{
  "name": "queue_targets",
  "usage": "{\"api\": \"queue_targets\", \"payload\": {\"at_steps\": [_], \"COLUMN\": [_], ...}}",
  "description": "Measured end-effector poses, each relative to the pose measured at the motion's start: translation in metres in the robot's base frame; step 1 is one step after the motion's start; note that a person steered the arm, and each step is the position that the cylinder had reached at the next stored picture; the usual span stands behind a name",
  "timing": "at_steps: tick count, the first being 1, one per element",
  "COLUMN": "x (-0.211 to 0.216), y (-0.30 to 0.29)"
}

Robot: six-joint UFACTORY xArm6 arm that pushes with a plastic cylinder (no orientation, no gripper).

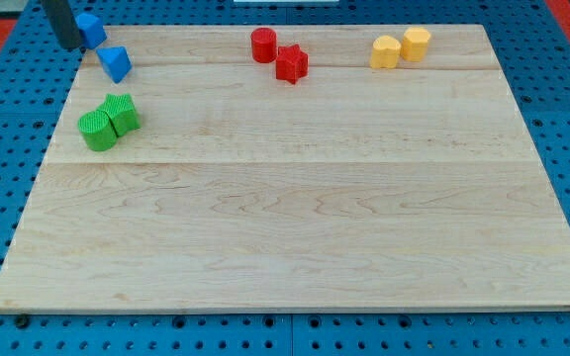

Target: Push the triangle towards the bottom

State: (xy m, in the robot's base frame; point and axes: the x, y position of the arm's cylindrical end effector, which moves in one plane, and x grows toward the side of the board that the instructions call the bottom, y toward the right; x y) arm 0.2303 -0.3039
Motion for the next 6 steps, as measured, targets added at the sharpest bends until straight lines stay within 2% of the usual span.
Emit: {"api": "queue_targets", "payload": {"at_steps": [2, 4, 5, 6], "x": [-0.026, 0.01, 0.056, 0.063], "y": [0.009, 0.079, 0.062, 0.053]}}
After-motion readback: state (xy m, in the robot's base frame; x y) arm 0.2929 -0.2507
